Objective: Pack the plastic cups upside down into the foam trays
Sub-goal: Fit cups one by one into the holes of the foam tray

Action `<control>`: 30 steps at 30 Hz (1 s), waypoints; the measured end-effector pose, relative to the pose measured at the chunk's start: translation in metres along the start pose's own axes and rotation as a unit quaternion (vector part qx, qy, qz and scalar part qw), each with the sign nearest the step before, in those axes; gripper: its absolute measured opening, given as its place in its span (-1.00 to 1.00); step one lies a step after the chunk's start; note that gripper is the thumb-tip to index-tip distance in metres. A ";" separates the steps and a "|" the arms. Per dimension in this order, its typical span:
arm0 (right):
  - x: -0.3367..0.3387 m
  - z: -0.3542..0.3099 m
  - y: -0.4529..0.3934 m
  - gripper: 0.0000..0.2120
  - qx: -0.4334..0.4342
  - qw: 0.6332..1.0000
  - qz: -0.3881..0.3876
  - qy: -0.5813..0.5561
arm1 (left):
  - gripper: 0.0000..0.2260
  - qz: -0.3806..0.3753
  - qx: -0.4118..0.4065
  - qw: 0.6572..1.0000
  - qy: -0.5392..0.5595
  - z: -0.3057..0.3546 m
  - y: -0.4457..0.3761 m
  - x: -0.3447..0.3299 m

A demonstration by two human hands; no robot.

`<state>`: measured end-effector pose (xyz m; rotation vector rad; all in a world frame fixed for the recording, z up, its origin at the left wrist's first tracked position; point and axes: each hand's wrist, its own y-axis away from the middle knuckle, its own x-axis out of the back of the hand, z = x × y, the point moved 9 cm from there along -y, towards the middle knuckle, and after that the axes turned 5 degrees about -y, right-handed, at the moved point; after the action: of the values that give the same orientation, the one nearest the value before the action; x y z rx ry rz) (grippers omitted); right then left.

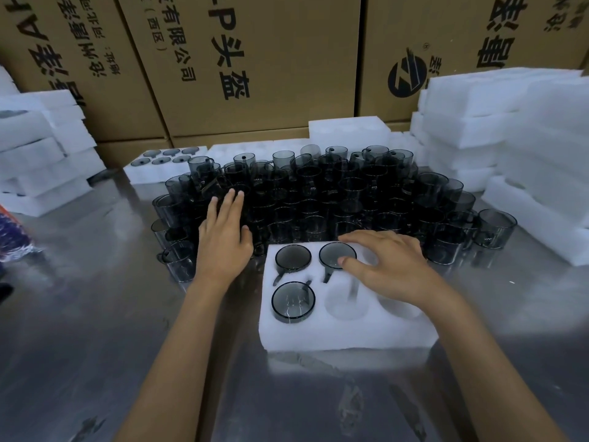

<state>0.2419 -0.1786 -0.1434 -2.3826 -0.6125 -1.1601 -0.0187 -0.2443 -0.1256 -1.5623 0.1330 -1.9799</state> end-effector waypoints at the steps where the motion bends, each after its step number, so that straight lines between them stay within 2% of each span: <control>1: 0.000 0.000 0.000 -0.58 0.000 1.000 -0.001 0.001 | -0.46 0.019 0.001 1.000 0.012 0.000 0.000 0.004; 10: 0.000 -0.002 0.001 -0.59 0.005 1.000 0.000 0.001 | -0.79 0.161 0.047 0.983 0.080 0.001 0.011 0.038; 12: 0.003 -0.006 0.002 -0.58 0.008 1.000 0.014 -0.012 | -0.83 0.174 0.020 0.977 0.123 0.012 0.015 0.046; 16: 0.023 -0.022 0.005 -0.47 0.045 0.989 0.108 -0.085 | -0.91 0.199 -0.105 0.959 0.171 0.057 0.030 0.060; 19: 0.024 -0.040 0.011 -0.32 0.077 0.980 0.124 -0.137 | -0.91 0.191 -0.186 0.945 0.190 0.097 0.047 0.060; 22: 0.021 -0.052 0.016 -0.26 0.099 0.972 0.138 -0.165 | -0.89 0.198 -0.227 0.937 0.180 0.121 0.058 0.059; 26: 0.031 -0.045 0.017 -0.39 0.085 0.962 0.196 -0.173 | -0.84 0.196 -0.245 0.926 0.208 0.131 0.065 0.062; 30: 0.033 -0.039 0.016 -0.49 0.080 0.940 0.199 -0.265 | -0.69 0.185 -0.218 0.921 0.263 0.129 0.064 0.067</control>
<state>0.2451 -0.2060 -0.0975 -2.5160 -0.3334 -0.2818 0.1162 -0.2945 -0.0575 -1.0847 1.0693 -2.0846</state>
